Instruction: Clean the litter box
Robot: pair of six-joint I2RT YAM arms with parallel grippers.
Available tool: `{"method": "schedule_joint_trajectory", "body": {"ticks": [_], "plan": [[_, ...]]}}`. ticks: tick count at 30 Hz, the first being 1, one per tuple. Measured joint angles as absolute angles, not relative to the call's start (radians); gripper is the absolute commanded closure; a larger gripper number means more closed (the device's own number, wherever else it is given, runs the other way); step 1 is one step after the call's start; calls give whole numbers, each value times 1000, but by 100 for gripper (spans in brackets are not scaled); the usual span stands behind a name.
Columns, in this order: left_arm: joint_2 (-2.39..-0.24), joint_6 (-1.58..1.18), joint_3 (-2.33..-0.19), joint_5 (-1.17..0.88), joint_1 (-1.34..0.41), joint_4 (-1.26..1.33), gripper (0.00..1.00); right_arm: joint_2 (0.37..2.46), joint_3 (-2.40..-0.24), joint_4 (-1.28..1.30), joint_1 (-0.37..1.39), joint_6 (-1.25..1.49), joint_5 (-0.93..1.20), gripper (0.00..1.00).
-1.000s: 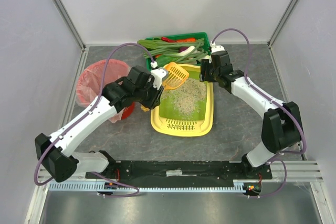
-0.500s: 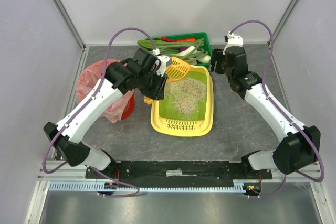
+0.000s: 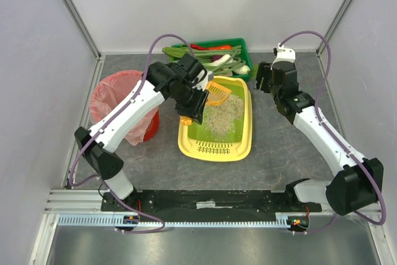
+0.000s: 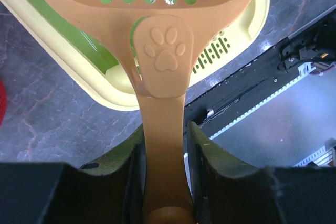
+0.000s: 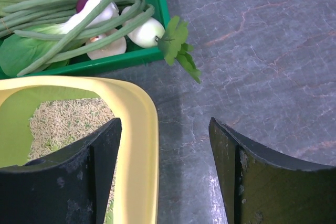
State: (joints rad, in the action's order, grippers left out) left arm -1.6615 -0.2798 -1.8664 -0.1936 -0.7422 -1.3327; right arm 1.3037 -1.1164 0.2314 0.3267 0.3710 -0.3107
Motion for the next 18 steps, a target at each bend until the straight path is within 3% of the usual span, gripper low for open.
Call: {"method": "schedule_joint_trajectory", "body": {"ticks": [7,18], "plan": [[-1737,-300,-1792,-163,-749,-1346,98,1215,-1055,231,316,374,-337,22],[-1870,-300,-1844,-160,-748,-1353,98,1166,-1003,220,307,392,-366,21]]}}
